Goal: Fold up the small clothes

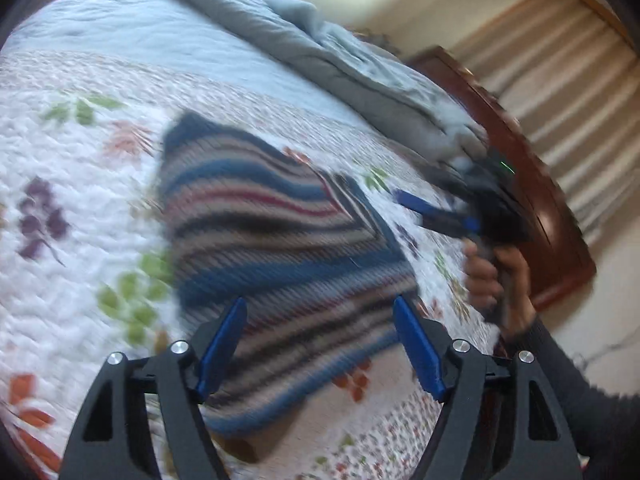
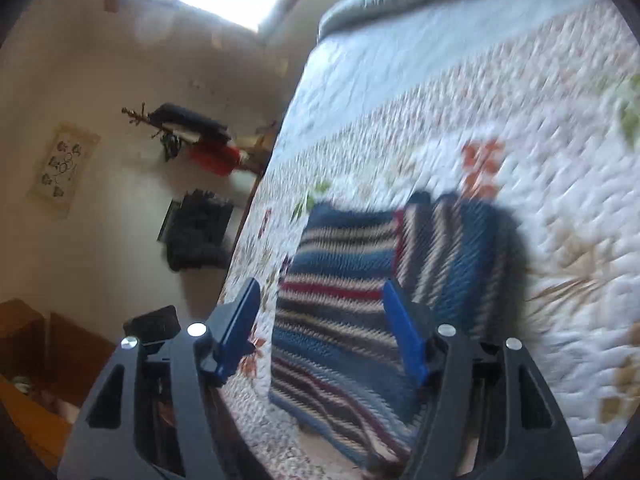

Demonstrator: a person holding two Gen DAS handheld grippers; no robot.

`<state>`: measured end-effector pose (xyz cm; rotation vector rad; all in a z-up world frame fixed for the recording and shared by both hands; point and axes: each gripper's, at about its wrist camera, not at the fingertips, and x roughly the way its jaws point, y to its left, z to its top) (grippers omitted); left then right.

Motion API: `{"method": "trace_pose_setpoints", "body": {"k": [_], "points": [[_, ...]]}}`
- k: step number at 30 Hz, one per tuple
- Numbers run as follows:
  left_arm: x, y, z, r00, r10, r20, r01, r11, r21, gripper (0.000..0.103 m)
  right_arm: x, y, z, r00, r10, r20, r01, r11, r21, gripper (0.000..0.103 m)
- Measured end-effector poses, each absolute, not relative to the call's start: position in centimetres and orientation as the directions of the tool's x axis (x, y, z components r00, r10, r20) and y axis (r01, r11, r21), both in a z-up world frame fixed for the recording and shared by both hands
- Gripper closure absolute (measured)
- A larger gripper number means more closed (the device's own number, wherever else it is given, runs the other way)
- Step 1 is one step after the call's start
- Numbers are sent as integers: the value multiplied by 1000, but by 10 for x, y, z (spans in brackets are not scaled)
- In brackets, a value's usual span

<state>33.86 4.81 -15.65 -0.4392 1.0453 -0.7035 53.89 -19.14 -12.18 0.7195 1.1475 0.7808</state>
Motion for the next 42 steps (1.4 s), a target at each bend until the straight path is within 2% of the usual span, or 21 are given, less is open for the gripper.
{"method": "trace_pose_setpoints", "body": {"k": [2,4,5,7,8,9,11,12,13,17,19,22,24,25,26,27,30,31,34,38,42], "points": [[335,38,-170,282,-724,-629,307,689,-656,28,544,-175,-148,190,806,-561,-131,587,799,50],[336,41,-200,260,-730,-632,238,682,-691,31,550,-179,-182,183,782,-596,-58,614,787,74],[337,45,-214,250,-739,-626,207,672,-711,33,555,-184,-197,181,775,-606,-31,620,784,103],[334,54,-233,250,-739,-626,156,669,-727,51,555,-194,-211,183,790,-585,12,593,805,103],[331,59,-235,255,-757,-602,143,645,-750,51,553,-194,-203,194,782,-592,2,603,798,102],[327,63,-232,260,-765,-589,143,634,-760,50,550,-195,-195,206,777,-595,-15,610,792,89],[318,66,-221,278,-773,-571,162,623,-765,37,535,-197,-165,245,786,-568,-62,597,800,67],[311,64,-212,293,-774,-560,195,622,-758,24,521,-195,-147,257,809,-529,-106,568,817,67],[306,62,-207,303,-773,-557,218,625,-749,18,509,-193,-135,255,826,-503,-140,546,826,67],[297,52,-211,304,-753,-584,234,653,-720,16,460,-176,-134,180,864,-469,-185,498,847,66],[298,58,-219,315,-757,-572,194,641,-742,16,451,-172,-157,163,842,-514,-150,536,831,72],[298,66,-225,323,-769,-551,166,620,-767,16,446,-190,-189,175,829,-531,-78,549,832,99],[294,71,-226,322,-771,-550,147,614,-775,16,444,-203,-198,195,836,-513,-38,530,847,103],[293,70,-224,323,-767,-555,138,619,-774,16,440,-207,-196,205,837,-507,-31,524,851,102],[290,69,-219,324,-756,-568,133,631,-764,15,435,-208,-188,213,833,-510,-39,529,848,94],[283,71,-216,325,-751,-575,132,638,-759,13,428,-211,-181,218,831,-513,-46,533,845,77],[264,65,-198,334,-711,-618,131,685,-717,4,409,-213,-153,262,819,-510,-67,543,837,66],[254,62,-188,357,-672,-649,139,725,-674,4,399,-214,-144,284,808,-515,-77,555,828,65],[217,50,-156,457,-511,-728,175,854,-489,4,357,-223,-115,367,748,-552,-95,621,778,45],[162,42,-115,605,-319,-729,119,942,-314,4,280,-209,-67,530,530,-661,-101,814,572,11],[105,40,-87,699,-203,-686,65,973,-221,4,214,-190,-48,624,349,-699,-50,911,410,4]]}}
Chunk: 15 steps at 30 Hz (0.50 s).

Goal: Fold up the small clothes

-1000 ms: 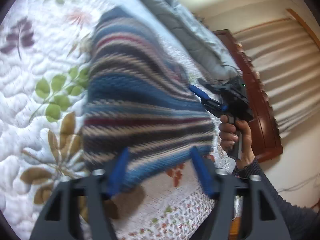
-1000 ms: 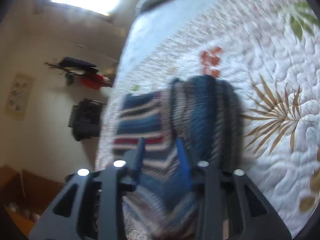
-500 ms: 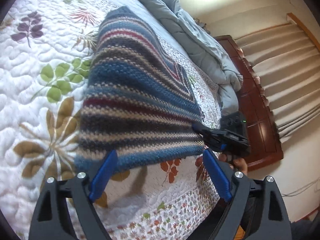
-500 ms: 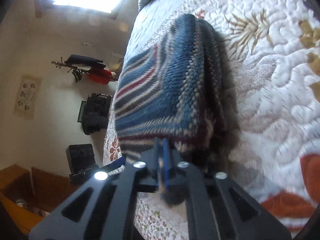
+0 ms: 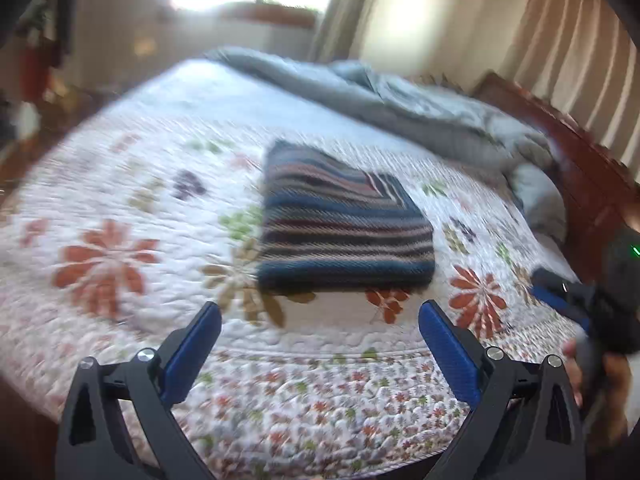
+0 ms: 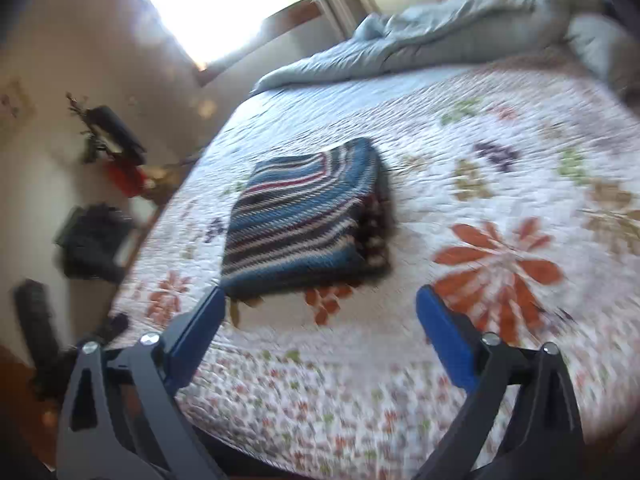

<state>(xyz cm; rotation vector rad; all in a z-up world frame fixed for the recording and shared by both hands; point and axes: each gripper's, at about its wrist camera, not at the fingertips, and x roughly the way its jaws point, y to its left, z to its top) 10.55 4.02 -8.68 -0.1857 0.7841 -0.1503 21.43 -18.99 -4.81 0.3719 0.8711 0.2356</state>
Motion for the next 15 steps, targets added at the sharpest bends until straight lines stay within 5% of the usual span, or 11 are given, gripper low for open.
{"method": "trace_pose_setpoints", "body": {"k": [4,15], "points": [[60,38,-67,736,-49,-675,-20,995,-95,4,159,-169,-30,683,140,-717,53,969,240,3],[-31,38,-5,775,-135,-618,55,987,-148,4,66,-129,36,710,146,-689,-53,987,154,3]]}}
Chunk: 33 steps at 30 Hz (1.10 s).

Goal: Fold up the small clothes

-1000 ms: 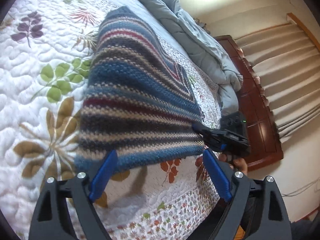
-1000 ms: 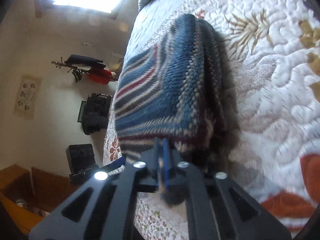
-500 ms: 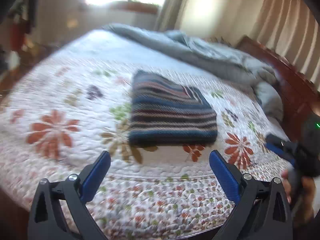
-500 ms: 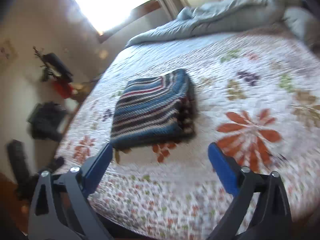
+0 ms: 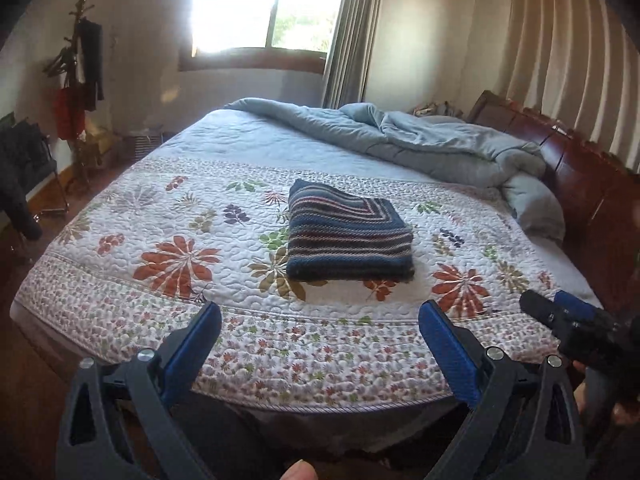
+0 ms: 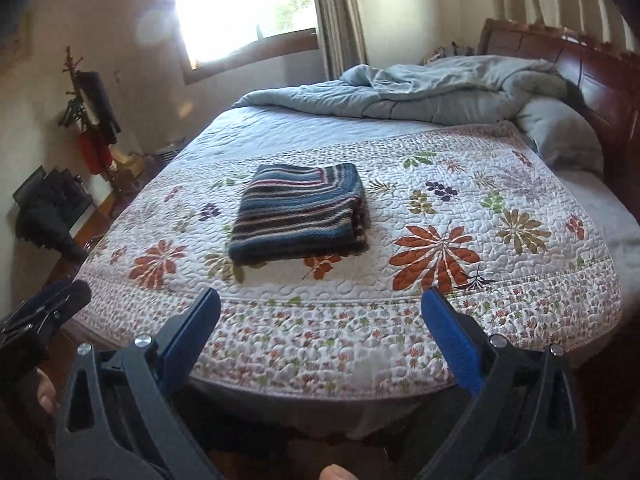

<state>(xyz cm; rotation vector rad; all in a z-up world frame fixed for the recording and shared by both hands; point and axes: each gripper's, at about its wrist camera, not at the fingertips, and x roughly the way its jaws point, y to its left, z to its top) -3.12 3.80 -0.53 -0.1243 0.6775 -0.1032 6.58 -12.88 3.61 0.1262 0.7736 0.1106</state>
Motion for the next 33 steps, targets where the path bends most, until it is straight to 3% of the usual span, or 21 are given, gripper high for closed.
{"method": "trace_pose_setpoints", "body": {"k": [6,12,15,33], "points": [[-55,19,-2,779,-94,-619,71,996,-63,4,34,-114,55,742,84,-665,-76,996,41,3],[-52,6,-14,723,-152,-674,119,988,-94,4,29,-119,57,746,109,-658,-81,994,72,3],[-46,2,-20,713,-110,-693,94,994,-62,4,32,-121,54,742,122,-659,-87,993,86,3],[-27,15,-14,755,-37,-655,1,999,-55,4,56,-112,46,736,149,-660,-111,989,100,3]]}}
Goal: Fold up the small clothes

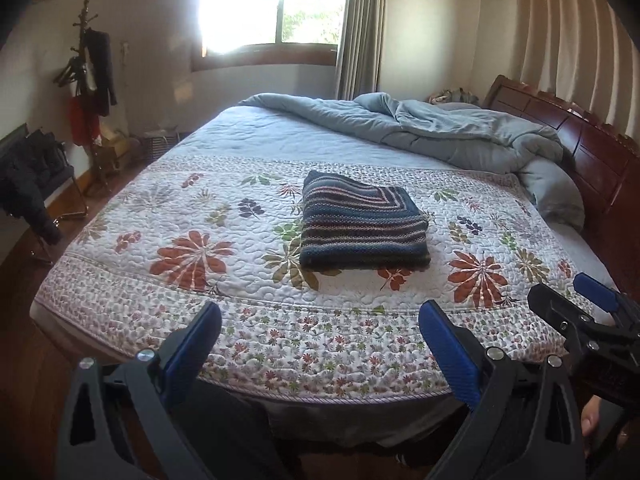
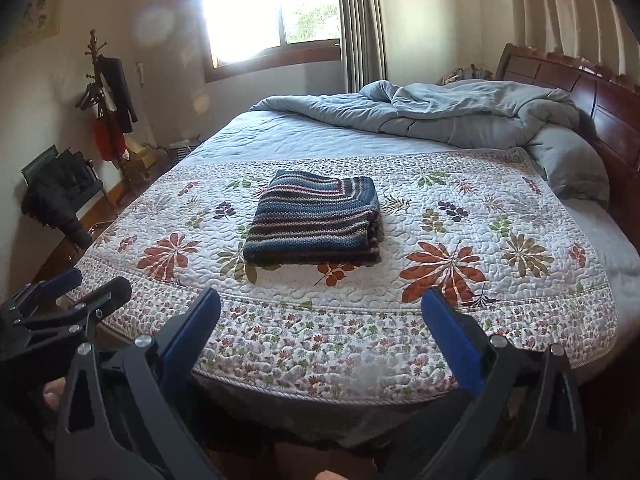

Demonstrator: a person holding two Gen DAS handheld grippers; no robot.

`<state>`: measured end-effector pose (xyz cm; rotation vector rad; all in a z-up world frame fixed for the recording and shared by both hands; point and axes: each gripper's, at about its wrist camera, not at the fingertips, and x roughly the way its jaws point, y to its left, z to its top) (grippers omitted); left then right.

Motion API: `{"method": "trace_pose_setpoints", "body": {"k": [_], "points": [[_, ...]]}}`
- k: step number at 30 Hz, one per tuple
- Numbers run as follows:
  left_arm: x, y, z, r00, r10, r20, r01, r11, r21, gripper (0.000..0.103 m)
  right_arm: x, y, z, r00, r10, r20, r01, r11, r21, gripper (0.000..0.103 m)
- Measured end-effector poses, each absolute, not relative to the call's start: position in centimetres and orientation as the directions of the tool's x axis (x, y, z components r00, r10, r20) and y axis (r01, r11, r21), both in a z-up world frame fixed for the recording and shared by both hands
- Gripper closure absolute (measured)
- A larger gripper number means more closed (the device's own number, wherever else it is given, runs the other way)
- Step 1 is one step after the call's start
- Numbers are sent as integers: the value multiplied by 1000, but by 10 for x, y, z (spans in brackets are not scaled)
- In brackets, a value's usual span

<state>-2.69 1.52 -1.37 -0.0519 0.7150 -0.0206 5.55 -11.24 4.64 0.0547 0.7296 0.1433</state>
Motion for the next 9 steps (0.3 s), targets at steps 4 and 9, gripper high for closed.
{"method": "trace_pose_setpoints", "body": {"k": [4,9], "points": [[-19,16,-14,744,-26,-668,1,999,-37,4,63,-112,44,732,153,-664,-112,988,104,3],[-16,13,-14,745,-30,-667,13,999,-30,4,69,-111,41,731,146,-666,-113,989,94,3]]}}
